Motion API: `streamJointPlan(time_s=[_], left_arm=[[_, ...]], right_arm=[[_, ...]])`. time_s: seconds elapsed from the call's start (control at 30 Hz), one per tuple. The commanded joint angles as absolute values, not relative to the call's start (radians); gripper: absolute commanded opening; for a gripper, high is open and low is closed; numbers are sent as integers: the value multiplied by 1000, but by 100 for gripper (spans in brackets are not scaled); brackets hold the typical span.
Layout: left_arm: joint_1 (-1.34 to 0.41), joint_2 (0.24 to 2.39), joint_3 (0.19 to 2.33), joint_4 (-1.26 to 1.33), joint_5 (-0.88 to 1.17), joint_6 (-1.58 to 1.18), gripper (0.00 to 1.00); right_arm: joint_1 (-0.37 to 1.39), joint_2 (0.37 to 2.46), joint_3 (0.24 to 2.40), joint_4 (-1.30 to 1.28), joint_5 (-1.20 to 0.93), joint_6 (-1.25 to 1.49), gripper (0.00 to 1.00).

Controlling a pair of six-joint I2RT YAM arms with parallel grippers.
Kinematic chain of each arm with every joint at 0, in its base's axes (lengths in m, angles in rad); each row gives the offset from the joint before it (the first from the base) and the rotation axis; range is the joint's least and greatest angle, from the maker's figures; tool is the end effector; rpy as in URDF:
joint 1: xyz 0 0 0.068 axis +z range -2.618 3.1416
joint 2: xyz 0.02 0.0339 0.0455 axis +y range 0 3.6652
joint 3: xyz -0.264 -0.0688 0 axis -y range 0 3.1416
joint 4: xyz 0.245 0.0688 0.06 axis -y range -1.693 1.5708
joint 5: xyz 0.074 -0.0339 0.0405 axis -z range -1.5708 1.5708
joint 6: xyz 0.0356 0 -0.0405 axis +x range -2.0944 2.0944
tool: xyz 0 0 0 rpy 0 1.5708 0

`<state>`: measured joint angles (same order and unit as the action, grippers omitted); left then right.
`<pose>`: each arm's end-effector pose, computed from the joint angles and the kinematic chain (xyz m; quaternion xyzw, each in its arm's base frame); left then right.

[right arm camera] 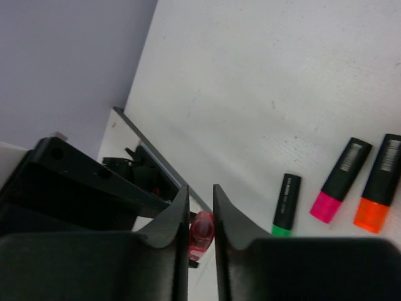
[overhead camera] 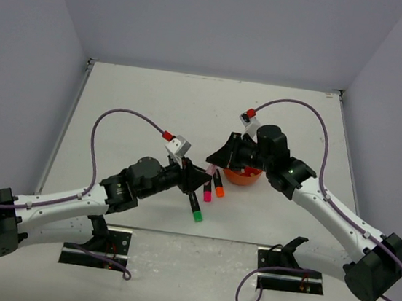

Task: Sort the stationery into containers
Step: Place the stationery in the storage box.

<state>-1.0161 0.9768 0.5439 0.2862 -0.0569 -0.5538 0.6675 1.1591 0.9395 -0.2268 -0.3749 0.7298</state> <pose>0.1219 -0.1929 0.2680 0.1553 0.7409 -0.4464 0.4773 0.1986 0.1731 0.3144 -0.0734 0.8340 0.4576 0.2996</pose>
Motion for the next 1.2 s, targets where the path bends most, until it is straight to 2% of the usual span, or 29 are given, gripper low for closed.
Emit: streamJointPlan(time_s=[0.0, 0.17, 0.2, 0.27, 0.33, 0.37, 0.5, 0.67, 0.8, 0.93, 1.17], left_arm=[[-1020, 984, 566, 299, -124, -526, 0], [-1020, 986, 598, 221, -213, -535, 2], [-1020, 982, 600, 206, -230, -536, 18], [-1020, 965, 606, 174, -254, -547, 67], [-1020, 948, 620, 120, -287, -562, 94], [-1020, 938, 628, 91, -301, -568, 100], [-1020, 872, 665, -81, -370, -607, 100], [-1020, 757, 684, -251, -437, -648, 100], [-1020, 680, 681, -334, -478, -662, 100], [-1020, 636, 677, -380, -500, -684, 100], [-1020, 622, 657, -375, -506, -700, 100]], right_arm=[[686, 1127, 916, -160, -356, 744, 0], [686, 1128, 920, -163, -352, 738, 0], [686, 1131, 930, -168, -346, 735, 0], [684, 1141, 955, -187, -320, 723, 0], [665, 1153, 993, -221, -267, 684, 0], [647, 1162, 1017, -242, -240, 665, 0], [518, 1215, 1117, -302, -218, 638, 0], [429, 1301, 1284, -380, -63, 591, 0], [405, 1429, 1406, -473, 145, 516, 0], [403, 1468, 1361, -471, 225, 511, 0], [403, 1511, 1280, -400, 204, 498, 0]])
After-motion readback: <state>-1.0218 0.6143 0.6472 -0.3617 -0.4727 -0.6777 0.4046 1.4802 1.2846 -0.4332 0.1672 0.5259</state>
